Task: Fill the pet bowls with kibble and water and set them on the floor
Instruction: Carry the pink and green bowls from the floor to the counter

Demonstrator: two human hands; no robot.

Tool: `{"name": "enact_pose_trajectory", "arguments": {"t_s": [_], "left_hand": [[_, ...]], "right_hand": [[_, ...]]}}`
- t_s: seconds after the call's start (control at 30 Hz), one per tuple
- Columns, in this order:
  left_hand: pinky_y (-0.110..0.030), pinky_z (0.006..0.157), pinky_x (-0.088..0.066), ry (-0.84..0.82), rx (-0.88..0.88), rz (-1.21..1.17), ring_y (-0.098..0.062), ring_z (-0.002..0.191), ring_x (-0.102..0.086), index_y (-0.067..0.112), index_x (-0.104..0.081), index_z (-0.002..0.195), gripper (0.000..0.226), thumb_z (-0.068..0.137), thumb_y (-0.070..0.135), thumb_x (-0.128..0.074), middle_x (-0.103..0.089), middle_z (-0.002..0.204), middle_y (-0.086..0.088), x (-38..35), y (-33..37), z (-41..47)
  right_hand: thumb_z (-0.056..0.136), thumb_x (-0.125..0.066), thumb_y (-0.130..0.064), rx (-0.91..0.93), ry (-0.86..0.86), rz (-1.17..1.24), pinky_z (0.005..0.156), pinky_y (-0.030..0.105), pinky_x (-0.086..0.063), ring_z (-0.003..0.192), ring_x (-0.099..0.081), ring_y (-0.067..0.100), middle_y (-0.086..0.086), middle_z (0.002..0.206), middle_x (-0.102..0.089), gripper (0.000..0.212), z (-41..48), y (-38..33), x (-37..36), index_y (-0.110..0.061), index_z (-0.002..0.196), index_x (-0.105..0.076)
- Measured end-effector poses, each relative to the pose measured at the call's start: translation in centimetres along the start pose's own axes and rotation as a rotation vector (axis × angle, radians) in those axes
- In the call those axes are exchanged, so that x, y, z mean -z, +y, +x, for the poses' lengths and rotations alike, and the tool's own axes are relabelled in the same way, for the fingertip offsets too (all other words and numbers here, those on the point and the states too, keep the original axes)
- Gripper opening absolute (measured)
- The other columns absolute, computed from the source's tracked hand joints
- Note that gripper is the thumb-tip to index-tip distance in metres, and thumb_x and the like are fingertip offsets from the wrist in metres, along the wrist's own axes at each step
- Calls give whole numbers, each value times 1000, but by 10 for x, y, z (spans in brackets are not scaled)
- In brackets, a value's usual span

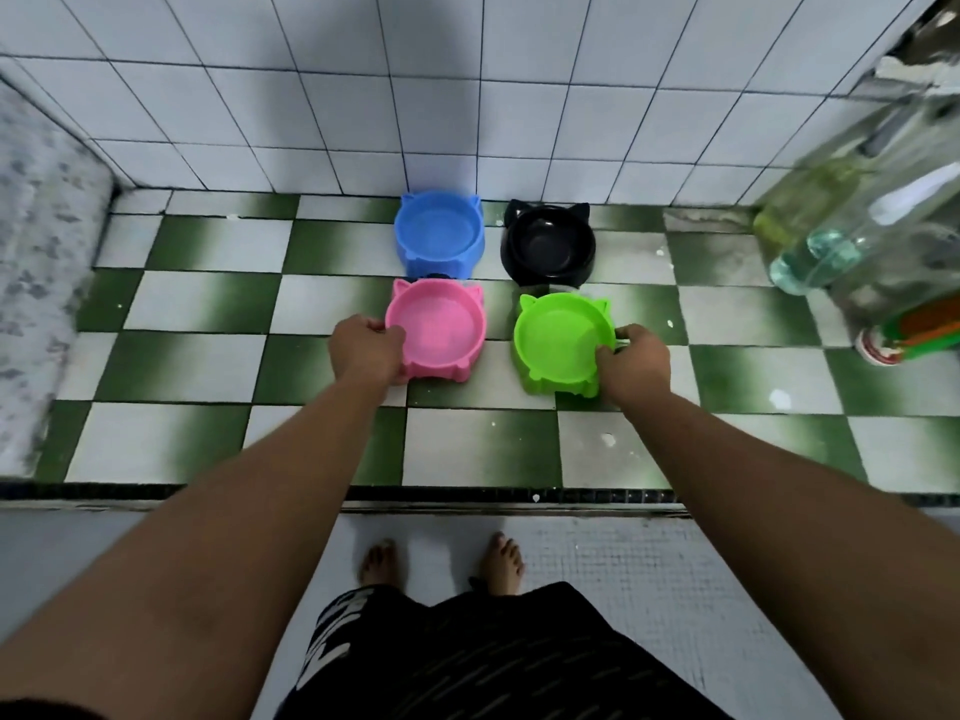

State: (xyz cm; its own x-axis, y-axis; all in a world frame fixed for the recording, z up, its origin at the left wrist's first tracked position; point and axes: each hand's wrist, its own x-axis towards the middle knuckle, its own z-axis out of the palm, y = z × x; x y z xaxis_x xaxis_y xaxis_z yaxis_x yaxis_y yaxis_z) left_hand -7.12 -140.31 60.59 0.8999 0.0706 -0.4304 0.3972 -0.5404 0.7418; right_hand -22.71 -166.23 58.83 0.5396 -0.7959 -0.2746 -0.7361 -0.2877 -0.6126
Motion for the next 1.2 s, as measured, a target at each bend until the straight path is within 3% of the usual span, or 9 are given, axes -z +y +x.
{"name": "enact_pose_trajectory", "arguments": {"t_s": [0.13,0.27,0.37,0.53,0.67,0.77,0.93,1.03,1.2], "left_hand": [[-21,34,-48,16,-16,81,-17,38,-65,-2,-71,107,17,92,6,-70,-72,88,-20,-2,-1,1],[-17,35,-46,16,-57,154,-16,41,-66,-2,-72,106,16,92,7,-71,-71,84,-15,-2,-3,-2],[-25,47,-57,1,-79,208,-20,60,-71,-1,-73,107,20,90,9,-73,-72,87,-11,-1,-6,-1],[-31,67,-53,-1,-140,207,-23,77,-71,9,-74,106,20,90,21,-70,-75,92,-8,9,-8,-2],[-30,88,-50,38,-229,187,-23,101,-67,10,-70,118,37,89,33,-69,-73,112,-5,37,-18,-9],[-23,83,-41,71,-275,167,-19,102,-65,12,-70,120,37,91,35,-67,-71,110,-3,75,-35,-20],[-22,80,-38,134,-331,121,-14,90,-57,15,-68,119,35,93,37,-67,-64,98,2,171,-95,-53],[-23,81,-41,183,-296,74,-15,92,-60,16,-68,119,33,93,35,-65,-67,103,0,237,-145,-74],[-23,76,-39,332,-202,54,-13,86,-59,17,-68,112,28,93,38,-67,-64,91,5,355,-241,-108]], "right_hand": [[81,-64,-16,3,14,0,77,30,-47,94,-66,34,16,98,-72,32,1,1,0,-5,111,-67],[79,-65,-15,4,17,-4,75,26,-42,95,-66,34,16,98,-72,32,4,1,2,-6,109,-68],[80,-66,-18,-3,10,-6,77,29,-45,98,-66,35,16,101,-72,32,5,3,3,-7,110,-66],[83,-66,-30,-37,47,-33,85,37,-50,107,-62,35,14,116,-64,45,-8,-5,8,-10,122,-55],[85,-65,-30,160,209,-122,85,44,-48,116,-51,36,16,124,-53,43,-36,-35,-1,-9,119,-52],[84,-64,-31,342,218,-131,88,45,-46,114,-51,37,15,122,-55,41,-70,-68,-24,-8,118,-54],[83,-65,-32,609,43,-69,85,42,-48,107,-55,35,15,116,-57,39,-164,-131,-88,-9,114,-56],[86,-66,-32,764,-81,-27,81,35,-45,101,-57,31,12,112,-59,38,-240,-161,-135,-8,114,-56],[87,-66,-35,946,-319,-57,80,29,-44,101,-58,22,4,116,-56,38,-371,-205,-216,-16,119,-55]]}}
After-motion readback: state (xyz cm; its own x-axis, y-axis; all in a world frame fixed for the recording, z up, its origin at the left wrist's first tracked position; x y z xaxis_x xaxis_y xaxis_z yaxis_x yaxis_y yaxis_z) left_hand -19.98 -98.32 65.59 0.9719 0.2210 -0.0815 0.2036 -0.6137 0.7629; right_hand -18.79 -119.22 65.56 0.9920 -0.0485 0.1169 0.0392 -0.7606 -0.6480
